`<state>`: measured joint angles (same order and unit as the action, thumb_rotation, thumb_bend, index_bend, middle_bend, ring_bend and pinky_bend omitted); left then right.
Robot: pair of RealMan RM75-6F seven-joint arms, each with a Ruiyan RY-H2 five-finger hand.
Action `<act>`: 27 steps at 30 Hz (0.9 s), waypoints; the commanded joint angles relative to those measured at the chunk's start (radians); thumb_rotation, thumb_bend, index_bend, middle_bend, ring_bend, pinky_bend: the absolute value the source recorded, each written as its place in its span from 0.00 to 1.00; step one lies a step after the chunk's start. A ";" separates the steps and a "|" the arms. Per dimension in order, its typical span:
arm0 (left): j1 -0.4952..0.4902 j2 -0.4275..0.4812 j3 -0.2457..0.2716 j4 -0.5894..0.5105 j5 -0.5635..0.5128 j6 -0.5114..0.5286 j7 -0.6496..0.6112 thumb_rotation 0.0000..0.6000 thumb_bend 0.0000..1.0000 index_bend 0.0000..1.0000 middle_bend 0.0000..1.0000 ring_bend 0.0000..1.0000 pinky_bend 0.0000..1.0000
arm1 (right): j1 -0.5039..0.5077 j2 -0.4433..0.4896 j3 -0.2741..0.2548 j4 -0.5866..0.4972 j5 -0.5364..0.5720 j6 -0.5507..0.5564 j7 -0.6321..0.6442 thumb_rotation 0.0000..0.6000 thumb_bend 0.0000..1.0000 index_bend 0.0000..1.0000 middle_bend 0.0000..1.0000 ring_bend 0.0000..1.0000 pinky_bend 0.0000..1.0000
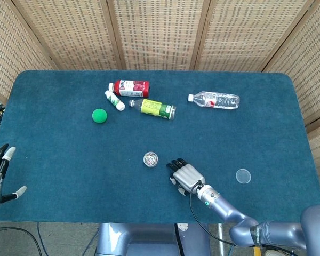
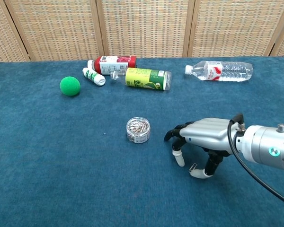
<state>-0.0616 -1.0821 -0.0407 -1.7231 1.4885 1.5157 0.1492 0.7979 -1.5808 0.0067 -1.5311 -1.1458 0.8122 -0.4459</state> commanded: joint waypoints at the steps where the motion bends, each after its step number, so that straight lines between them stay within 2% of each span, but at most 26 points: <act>1: 0.000 -0.001 0.000 0.001 0.000 -0.001 0.002 1.00 0.00 0.00 0.00 0.00 0.00 | -0.004 0.001 -0.006 0.011 -0.019 0.004 0.008 1.00 0.33 0.47 0.08 0.00 0.05; 15: -0.002 -0.005 0.001 0.002 -0.001 -0.004 0.009 1.00 0.00 0.00 0.00 0.00 0.00 | -0.026 -0.015 -0.030 0.073 -0.117 0.019 0.060 1.00 0.33 0.48 0.08 0.00 0.05; 20: -0.002 -0.006 0.001 0.001 -0.001 -0.004 0.010 1.00 0.00 0.00 0.00 0.00 0.00 | -0.032 -0.032 -0.033 0.101 -0.161 0.032 0.087 1.00 0.33 0.53 0.08 0.00 0.05; 27: -0.003 -0.006 0.000 0.003 -0.003 -0.006 0.008 1.00 0.00 0.00 0.00 0.00 0.00 | -0.036 -0.055 -0.032 0.132 -0.181 0.027 0.102 1.00 0.34 0.55 0.08 0.00 0.05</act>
<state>-0.0642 -1.0880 -0.0403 -1.7201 1.4851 1.5095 0.1569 0.7624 -1.6336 -0.0261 -1.4008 -1.3253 0.8403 -0.3447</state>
